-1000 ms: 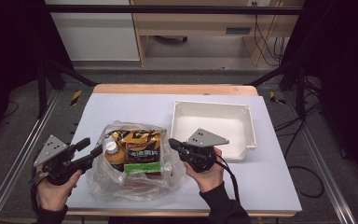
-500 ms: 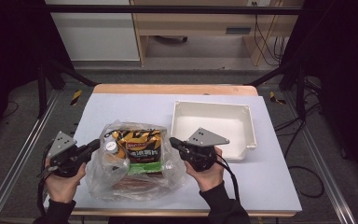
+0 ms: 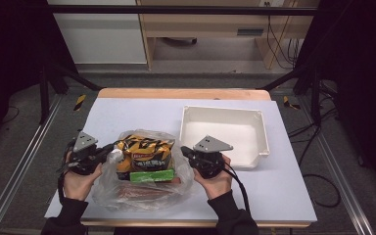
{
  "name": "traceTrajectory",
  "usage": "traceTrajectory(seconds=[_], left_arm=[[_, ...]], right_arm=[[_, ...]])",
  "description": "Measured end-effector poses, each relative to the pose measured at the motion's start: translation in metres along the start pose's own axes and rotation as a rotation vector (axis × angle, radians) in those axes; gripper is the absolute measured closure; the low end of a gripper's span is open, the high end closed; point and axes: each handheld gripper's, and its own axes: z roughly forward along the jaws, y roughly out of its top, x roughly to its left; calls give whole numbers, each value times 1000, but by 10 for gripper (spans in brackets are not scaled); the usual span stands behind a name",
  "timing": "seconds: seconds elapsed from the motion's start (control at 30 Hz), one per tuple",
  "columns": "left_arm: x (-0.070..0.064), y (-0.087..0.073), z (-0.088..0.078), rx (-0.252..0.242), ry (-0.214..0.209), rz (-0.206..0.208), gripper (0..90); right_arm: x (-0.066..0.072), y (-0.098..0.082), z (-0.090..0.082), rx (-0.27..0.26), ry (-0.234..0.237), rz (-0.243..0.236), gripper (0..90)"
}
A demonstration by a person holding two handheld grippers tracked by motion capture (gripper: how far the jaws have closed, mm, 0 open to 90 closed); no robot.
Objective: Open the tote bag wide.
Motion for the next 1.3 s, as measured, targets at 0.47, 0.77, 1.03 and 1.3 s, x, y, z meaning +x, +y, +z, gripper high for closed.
traceTrajectory(seconds=[0.47,0.77,1.03,1.3], left_arm=[[8,-19,14,37,-43,-38,900],[15,-49,29,103,-58,-50,900],[12,-64,48,180,-53,-22,900],[10,-68,54,179,-52,-23,899]], right_arm=[[-15,-12,2,16,-73,35,900],[5,-45,30,138,-28,-7,900],[5,-62,43,179,-29,3,900],[-2,-78,52,225,-61,12,900]])
